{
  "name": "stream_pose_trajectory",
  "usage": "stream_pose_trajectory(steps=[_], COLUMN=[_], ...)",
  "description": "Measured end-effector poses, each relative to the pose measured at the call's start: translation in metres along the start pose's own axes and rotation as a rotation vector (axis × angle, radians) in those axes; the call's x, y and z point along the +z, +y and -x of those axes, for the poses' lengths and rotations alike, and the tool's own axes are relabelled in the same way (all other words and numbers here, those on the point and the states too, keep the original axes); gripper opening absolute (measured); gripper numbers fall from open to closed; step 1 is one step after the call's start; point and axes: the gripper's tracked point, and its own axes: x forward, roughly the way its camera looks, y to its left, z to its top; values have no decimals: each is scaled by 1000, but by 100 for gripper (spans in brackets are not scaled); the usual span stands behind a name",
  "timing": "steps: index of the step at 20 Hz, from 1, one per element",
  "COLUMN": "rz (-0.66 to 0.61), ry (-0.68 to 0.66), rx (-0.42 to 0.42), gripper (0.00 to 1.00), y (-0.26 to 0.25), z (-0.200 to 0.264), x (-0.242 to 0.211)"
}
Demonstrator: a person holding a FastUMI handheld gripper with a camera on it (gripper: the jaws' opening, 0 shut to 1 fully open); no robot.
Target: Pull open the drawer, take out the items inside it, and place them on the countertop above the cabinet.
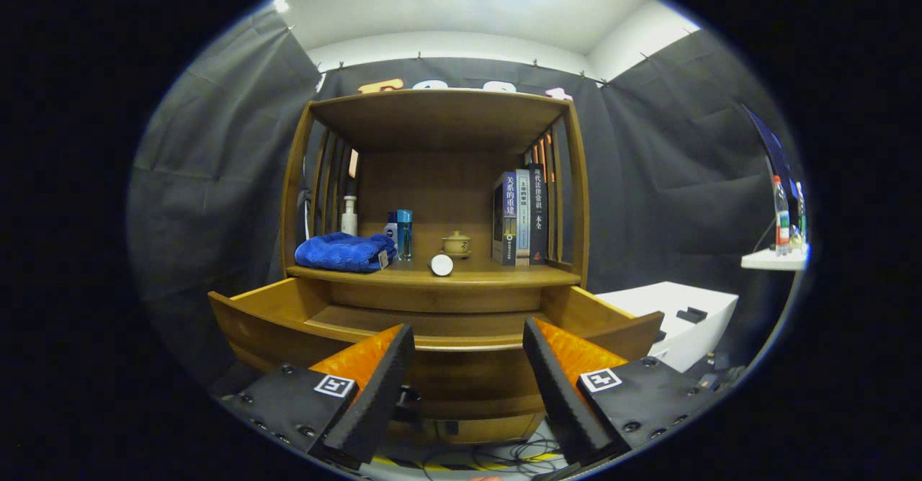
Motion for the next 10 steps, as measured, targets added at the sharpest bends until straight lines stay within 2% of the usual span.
stream_pose_trajectory(steps=[3, 6, 10], rz=[26, -7, -57], ry=[35, 61, 114], rx=[59, 84, 46], gripper=[98, 98, 98], y=[26, 38, 27], z=[2, -2, -23], x=[-23, -36, -53])
